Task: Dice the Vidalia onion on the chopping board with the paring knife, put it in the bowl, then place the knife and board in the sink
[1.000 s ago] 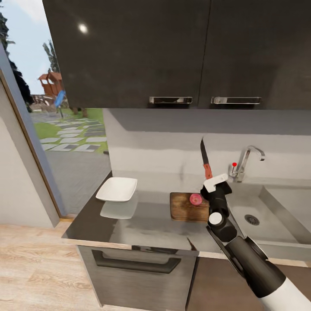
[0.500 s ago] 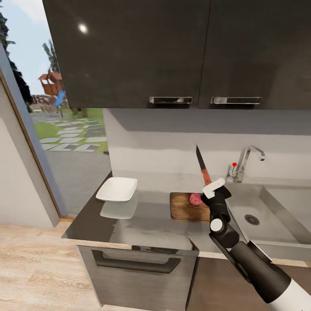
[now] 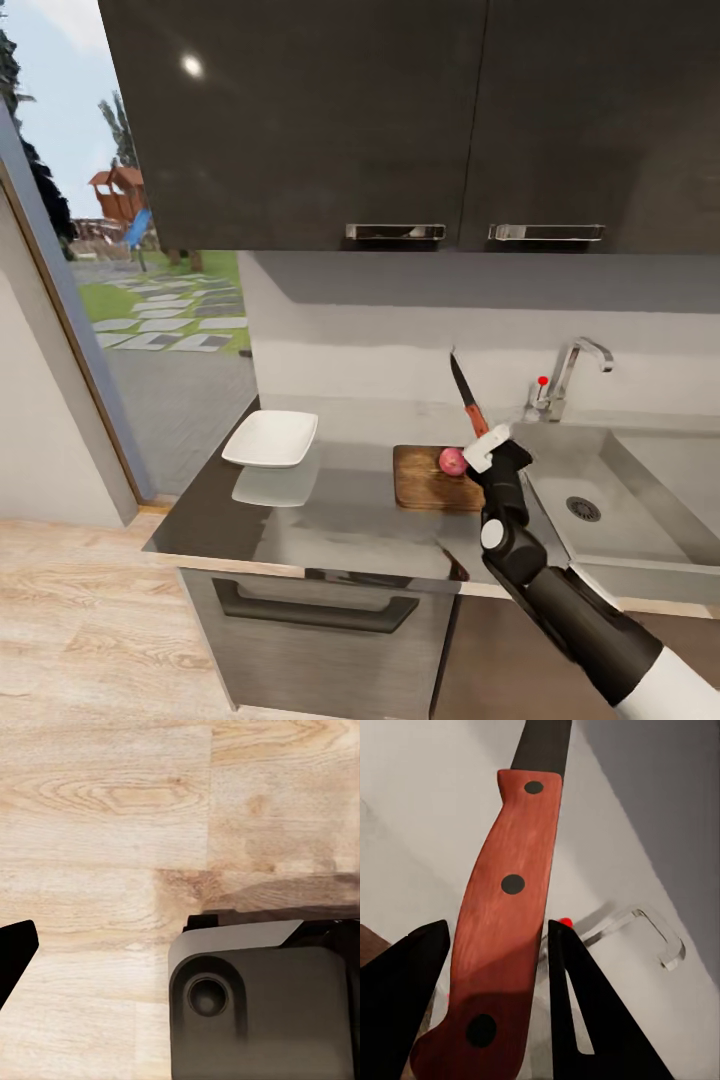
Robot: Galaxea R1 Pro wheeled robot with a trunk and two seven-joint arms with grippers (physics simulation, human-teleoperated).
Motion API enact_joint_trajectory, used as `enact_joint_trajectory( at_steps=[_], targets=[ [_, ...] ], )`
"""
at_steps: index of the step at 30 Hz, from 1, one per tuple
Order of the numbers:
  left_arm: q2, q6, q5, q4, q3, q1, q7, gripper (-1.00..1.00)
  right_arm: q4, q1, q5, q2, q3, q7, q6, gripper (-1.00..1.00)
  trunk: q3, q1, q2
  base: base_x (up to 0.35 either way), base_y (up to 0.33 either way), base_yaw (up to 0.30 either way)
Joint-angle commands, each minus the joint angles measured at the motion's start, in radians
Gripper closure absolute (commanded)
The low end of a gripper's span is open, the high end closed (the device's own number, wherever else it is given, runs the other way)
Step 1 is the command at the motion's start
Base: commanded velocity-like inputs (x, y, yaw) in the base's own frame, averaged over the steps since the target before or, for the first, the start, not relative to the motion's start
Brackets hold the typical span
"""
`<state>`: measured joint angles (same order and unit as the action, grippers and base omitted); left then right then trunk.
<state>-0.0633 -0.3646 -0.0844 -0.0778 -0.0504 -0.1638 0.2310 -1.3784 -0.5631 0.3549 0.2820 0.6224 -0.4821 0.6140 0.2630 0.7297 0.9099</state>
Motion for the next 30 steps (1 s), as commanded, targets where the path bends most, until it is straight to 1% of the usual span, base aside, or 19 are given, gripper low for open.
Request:
enact_joint_trajectory(
  at_steps=[1, 3, 5, 7, 12, 20, 24, 30],
  targets=[
    [0.0, -0.005, -0.009, -0.004, -0.005, -0.002, 0.01, -1.0, 0.013, -0.001, 0.005, 0.001, 0.036, -0.005, 0.007, 1.0, 0.001, 0.0, 0.001, 0.0, 0.0, 0.0],
    [0.0, -0.005, -0.008, -0.005, -0.005, -0.002, 0.01, -1.0, 0.021, -0.001, 0.006, 0.0, 0.085, -0.007, 0.007, 1.0, 0.001, 0.0, 0.001, 0.0, 0.0, 0.0],
    [0.0, -0.005, -0.007, -0.005, -0.005, -0.002, 0.01, -1.0, 0.025, -0.001, 0.007, 0.0, 0.109, -0.009, 0.008, 1.0, 0.001, 0.0, 0.001, 0.0, 0.0, 0.0],
    [0.0, -0.005, -0.006, -0.005, -0.005, -0.002, 0.01, -1.0, 0.026, -0.001, 0.008, -0.001, 0.118, -0.009, 0.008, 1.0, 0.001, 0.0, 0.001, 0.0, 0.0, 0.0],
    [0.0, -0.005, -0.006, -0.005, -0.005, -0.002, 0.01, -1.0, 0.027, -0.002, 0.009, -0.001, 0.124, -0.01, 0.009, 1.0, 0.001, 0.0, 0.001, 0.0, 0.0, 0.0],
    [0.0, -0.005, -0.005, -0.005, -0.005, -0.002, 0.01, -1.0, 0.027, -0.002, 0.01, -0.001, 0.124, -0.01, 0.009, 1.0, 0.001, 0.0, 0.001, 0.0, -0.012, 0.0],
    [-0.001, -0.005, -0.005, -0.005, -0.005, -0.002, 0.01, -1.0, 0.027, -0.002, 0.009, 0.0, 0.124, -0.01, 0.009, 1.0, 0.001, 0.0, 0.001, 0.0, -0.203, 0.0],
    [-0.005, -0.004, -0.004, -0.005, -0.005, -0.002, 0.01, -1.0, 0.031, -0.002, 0.008, 0.0, 0.127, -0.01, 0.009, 1.0, 0.001, 0.0, 0.001, 0.0, -0.286, 0.0]
  ],
)
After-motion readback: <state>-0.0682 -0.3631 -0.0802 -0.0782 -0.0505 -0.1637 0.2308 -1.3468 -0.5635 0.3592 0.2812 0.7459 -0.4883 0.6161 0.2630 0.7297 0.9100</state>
